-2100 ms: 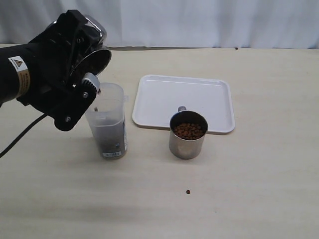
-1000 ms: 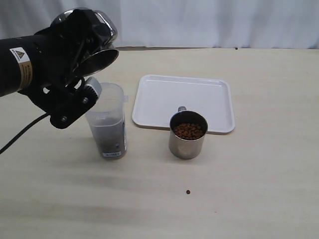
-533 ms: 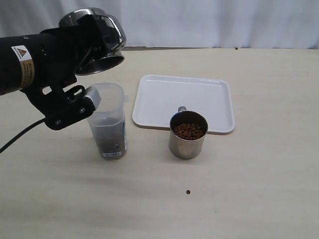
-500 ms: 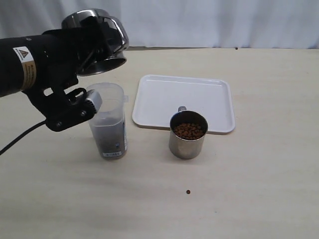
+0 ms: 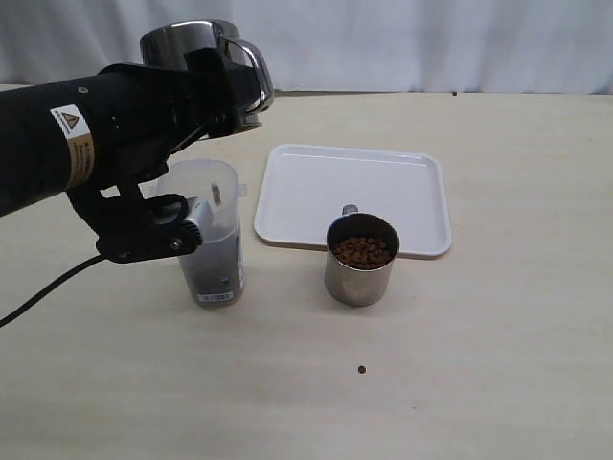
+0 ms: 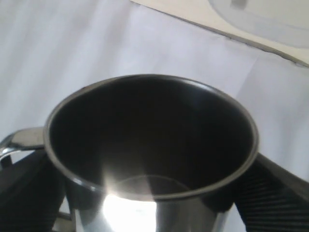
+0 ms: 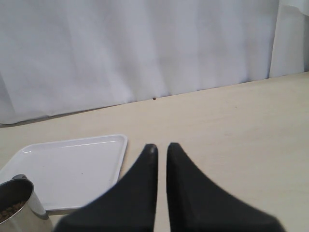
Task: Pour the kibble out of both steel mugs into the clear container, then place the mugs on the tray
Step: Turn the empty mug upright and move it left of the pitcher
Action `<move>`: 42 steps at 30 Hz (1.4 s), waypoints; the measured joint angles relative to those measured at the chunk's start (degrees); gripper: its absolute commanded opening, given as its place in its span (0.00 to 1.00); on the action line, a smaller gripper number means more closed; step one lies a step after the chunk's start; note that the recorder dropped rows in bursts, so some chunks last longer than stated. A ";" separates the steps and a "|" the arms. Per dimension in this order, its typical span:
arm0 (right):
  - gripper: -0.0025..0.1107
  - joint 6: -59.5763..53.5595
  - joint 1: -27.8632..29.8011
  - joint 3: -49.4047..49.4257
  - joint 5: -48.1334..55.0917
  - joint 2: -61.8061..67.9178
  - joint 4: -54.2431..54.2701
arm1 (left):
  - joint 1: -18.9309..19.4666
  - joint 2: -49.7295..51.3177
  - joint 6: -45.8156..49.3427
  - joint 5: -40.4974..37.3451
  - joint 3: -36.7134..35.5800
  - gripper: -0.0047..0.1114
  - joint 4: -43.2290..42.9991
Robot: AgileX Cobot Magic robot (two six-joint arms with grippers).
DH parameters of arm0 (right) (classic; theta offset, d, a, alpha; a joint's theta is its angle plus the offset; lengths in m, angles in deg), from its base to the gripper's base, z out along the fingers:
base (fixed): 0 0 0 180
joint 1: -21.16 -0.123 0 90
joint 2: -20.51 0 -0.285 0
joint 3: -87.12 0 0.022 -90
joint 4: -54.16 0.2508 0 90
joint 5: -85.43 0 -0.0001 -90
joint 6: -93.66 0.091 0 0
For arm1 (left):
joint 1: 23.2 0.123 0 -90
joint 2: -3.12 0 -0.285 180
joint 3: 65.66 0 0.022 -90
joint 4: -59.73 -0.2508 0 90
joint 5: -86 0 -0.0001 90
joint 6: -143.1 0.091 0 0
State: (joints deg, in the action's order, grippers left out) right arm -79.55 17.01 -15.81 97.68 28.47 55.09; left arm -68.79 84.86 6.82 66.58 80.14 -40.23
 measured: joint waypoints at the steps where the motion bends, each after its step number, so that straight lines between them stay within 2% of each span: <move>1: 0.07 0.00 0.00 0.00 0.00 0.00 0.00 | 0.00 0.00 0.00 0.00 0.00 0.04 0.00; 12: 0.07 0.00 0.00 0.00 0.00 0.00 0.00 | 0.00 0.00 2.84 -0.62 0.00 0.04 0.00; 18: 0.07 0.00 0.00 0.00 0.00 0.00 0.00 | 0.00 0.00 1.38 -0.70 0.00 0.04 0.80; 24: 0.07 0.00 0.00 0.00 0.00 0.00 0.00 | 0.00 0.00 -17.96 -3.00 0.47 0.04 6.80; 29: 0.07 0.00 0.00 0.00 0.00 0.00 0.00 | 0.38 0.00 -40.43 -6.75 1.29 0.04 13.11; 32: 0.07 0.00 0.00 0.00 0.00 0.00 0.00 | 3.83 0.00 -56.70 -7.02 1.29 0.04 15.83; 37: 0.07 0.00 0.00 0.00 0.00 0.00 0.00 | 13.80 0.00 -77.77 -0.66 1.29 0.04 19.63; 39: 0.07 0.00 0.00 0.00 0.00 0.00 0.00 | 19.69 -0.70 -85.76 8.33 0.39 0.04 20.45; 42: 0.07 0.11 0.00 0.00 0.00 0.00 0.00 | 30.16 -1.20 -91.88 24.70 -2.70 0.04 22.67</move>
State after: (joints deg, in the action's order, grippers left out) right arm -79.45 17.01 -15.81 97.68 28.47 55.09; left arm -38.63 83.65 -85.06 91.28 77.44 -17.56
